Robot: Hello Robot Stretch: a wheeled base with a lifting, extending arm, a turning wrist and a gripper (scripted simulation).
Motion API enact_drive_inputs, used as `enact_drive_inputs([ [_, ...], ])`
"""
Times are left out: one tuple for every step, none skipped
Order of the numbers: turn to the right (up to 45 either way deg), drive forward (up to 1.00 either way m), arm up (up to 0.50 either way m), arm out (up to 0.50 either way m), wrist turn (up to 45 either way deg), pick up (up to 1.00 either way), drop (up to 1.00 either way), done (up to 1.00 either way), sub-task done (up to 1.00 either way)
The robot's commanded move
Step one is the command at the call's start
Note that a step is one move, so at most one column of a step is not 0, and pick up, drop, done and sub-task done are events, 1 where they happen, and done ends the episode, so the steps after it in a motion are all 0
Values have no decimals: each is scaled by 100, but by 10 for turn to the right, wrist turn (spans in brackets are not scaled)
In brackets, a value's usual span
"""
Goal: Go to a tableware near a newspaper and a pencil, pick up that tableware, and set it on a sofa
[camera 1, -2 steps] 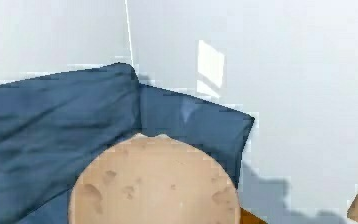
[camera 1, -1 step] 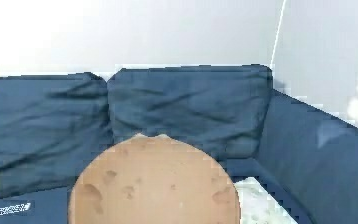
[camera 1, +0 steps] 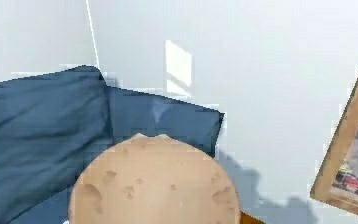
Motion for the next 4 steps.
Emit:
enact_drive_inputs([
  [450, 0, 0, 0, 0, 0, 0, 0, 0],
  [450, 0, 0, 0, 0, 0, 0, 0, 0],
  [210, 0, 0, 0, 0, 0, 0, 0, 0],
  [450, 0, 0, 0, 0, 0, 0, 0, 0],
])
